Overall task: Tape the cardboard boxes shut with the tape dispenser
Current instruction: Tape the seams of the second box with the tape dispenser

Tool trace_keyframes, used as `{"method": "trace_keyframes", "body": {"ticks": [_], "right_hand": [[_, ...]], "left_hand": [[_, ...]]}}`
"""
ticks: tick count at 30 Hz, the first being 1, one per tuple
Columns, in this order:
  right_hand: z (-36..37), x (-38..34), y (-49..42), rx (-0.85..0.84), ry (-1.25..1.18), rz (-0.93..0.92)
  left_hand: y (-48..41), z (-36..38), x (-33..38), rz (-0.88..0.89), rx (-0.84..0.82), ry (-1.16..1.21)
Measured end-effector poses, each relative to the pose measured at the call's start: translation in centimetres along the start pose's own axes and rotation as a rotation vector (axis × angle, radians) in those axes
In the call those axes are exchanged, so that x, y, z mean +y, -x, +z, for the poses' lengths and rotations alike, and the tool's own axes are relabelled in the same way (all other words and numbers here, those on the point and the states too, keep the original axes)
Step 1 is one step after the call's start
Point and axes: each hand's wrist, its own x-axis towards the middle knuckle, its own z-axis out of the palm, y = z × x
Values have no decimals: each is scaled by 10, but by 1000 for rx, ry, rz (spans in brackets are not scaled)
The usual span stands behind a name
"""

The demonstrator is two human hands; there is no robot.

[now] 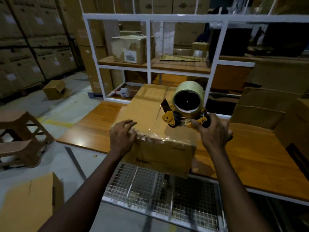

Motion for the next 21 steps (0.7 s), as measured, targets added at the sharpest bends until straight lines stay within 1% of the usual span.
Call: {"method": "trace_keyframes", "body": {"ticks": [3, 5, 7, 9, 11, 13, 17, 21], "right_hand": [[28, -39, 0, -17, -21, -30], [47, -62, 1, -16, -23, -54], [66, -82, 3, -21, -24, -64], [82, -100, 7, -24, -26, -74], [96, -114, 9, -20, -23, -81], [108, -125, 11, -24, -18, -74], [124, -140, 16, -18, 16, -52], [131, -144, 24, -3, 27, -24]], "left_hand": [[-11, -21, -47, -175, 93, 86], [-13, -29, -76, -267, 103, 190], [-10, -31, -103, -343, 23, 301], [-5, -31, -119, -392, -107, 412], [-1, -28, -127, -334, -165, 471], [1, -26, -128, -246, -175, 502], [-1, -20, -131, -142, -158, 540], [-6, -13, -140, -17, -110, 512]]}}
